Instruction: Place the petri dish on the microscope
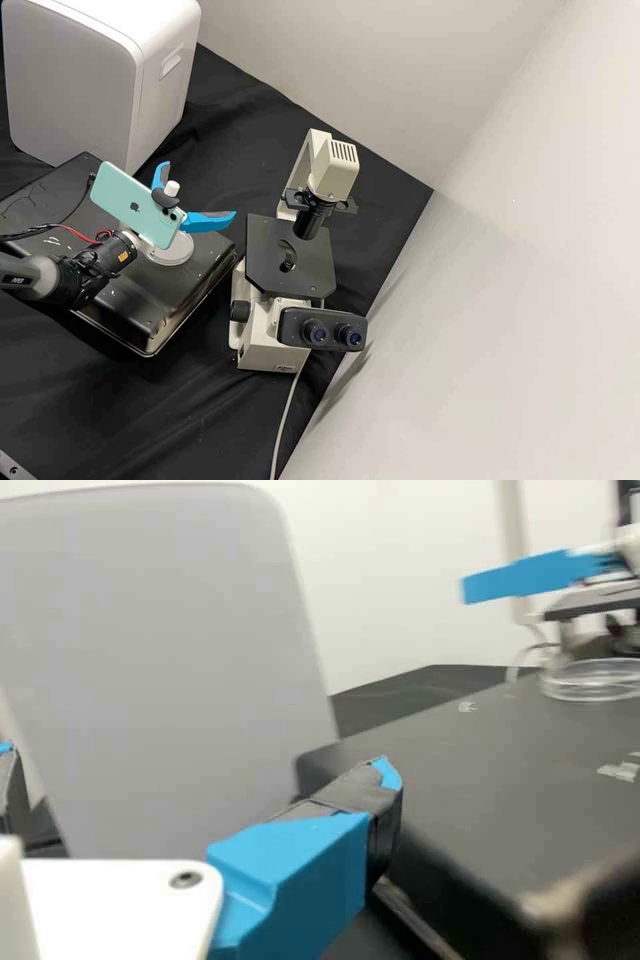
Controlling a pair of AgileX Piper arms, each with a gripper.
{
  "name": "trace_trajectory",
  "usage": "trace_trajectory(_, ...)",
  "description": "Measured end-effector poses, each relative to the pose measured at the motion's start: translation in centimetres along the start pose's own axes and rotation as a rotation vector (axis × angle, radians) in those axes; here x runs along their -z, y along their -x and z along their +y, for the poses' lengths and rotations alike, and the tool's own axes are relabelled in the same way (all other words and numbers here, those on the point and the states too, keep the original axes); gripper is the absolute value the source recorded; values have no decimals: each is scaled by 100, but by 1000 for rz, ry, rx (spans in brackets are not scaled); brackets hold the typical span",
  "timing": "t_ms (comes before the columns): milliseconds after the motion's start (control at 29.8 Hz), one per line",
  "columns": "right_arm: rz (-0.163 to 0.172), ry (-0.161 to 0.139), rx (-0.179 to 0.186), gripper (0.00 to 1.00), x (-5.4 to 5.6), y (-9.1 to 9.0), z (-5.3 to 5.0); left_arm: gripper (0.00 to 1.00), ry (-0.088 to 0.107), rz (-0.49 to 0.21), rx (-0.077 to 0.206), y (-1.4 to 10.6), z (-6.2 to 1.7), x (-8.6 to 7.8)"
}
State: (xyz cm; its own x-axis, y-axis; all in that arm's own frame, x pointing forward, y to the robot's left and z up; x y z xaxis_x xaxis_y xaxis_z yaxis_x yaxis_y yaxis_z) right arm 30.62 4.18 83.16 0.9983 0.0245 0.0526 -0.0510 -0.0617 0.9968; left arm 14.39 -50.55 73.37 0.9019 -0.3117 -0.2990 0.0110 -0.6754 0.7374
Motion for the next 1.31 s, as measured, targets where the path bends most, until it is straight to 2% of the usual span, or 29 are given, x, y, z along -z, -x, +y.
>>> trace_trajectory(134, 0, 0, 0, 100, 0, 0, 0, 100, 9, -37, -7, 46, 17, -85)
trace_trajectory(202, 0, 0, 0, 100, 0, 0, 0, 100, 26, -41, 3, 70, 9, -131)
trace_trajectory(235, 0, 0, 0, 100, 0, 0, 0, 100, 23, -45, 8, 81, 4, -154)
trace_trajectory(336, 0, 0, 0, 100, 0, 0, 0, 100, 33, -84, 16, 121, -3, -245)
trace_trajectory(403, 0, 0, 0, 100, 0, 0, 0, 100, 25, -104, 13, 144, 6, -283)
trace_trajectory(538, 0, 0, 0, 100, 0, 0, 0, 100, 22, -124, 10, 175, 15, -327)
trace_trajectory(739, 0, 0, 0, 100, 0, 0, 0, 100, 42, -117, 20, 199, 8, -346)
trace_trajectory(807, 0, 0, 0, 100, 0, 0, 0, 100, 43, -120, 28, 216, 1, -365)
trace_trajectory(840, 0, 0, 0, 100, 0, 0, 0, 100, 36, -127, 30, 224, -1, -379)
trace_trajectory(907, 0, 0, 0, 100, 0, 0, 0, 100, 34, -141, 32, 236, -3, -402)
trace_trajectory(1109, 0, 0, 0, 100, 0, 0, 0, 100, 32, -142, 22, 262, 24, -406)
trace_trajectory(1311, 0, 0, 0, 100, 0, 0, 0, 100, 48, -142, 17, 288, 47, -409)
